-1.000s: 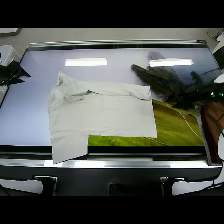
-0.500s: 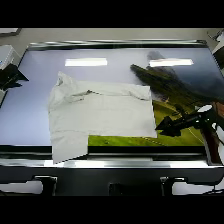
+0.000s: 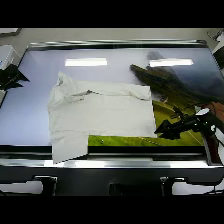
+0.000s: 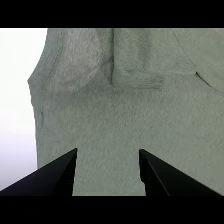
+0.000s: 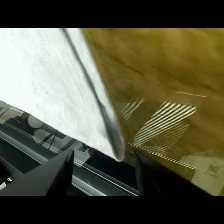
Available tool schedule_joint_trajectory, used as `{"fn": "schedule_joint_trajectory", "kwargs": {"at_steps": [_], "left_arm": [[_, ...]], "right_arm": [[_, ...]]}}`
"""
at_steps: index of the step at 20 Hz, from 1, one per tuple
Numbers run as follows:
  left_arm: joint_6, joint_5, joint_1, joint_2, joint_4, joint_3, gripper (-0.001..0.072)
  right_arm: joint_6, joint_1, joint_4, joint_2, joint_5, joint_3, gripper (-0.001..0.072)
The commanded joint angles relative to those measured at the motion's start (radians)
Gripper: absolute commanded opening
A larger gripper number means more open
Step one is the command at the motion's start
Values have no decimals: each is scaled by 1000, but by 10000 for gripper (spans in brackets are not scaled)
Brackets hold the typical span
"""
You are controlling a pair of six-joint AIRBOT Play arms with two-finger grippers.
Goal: Fold the clothes and pants, and hang the long-sleeved shirts on hangers.
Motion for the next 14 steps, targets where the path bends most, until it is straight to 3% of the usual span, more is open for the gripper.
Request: {"fn": "schedule_joint_trajectory", "kwargs": {"at_steps": [1,8,9,11,12,14], "left_arm": [[4,1,0,1,1,0,458],[8,1,0,1,1,0,458],[9,1,0,0,1,0,458],[16,0,1,0,1,0,457],[29,-2,2,0,2,-2,456],[45,-3,10,1,71,-28,456]], "right_arm": [[-4,2,28,-1,-67,-3,465],[56,165,2,-1,-158,-6,448],[65,175,-7,-1,-164,-6,370],[64,176,1,-1,-156,-6,105],[60,176,1,0,-141,-6,36],[51,176,1,8,-129,-6,35]]}}
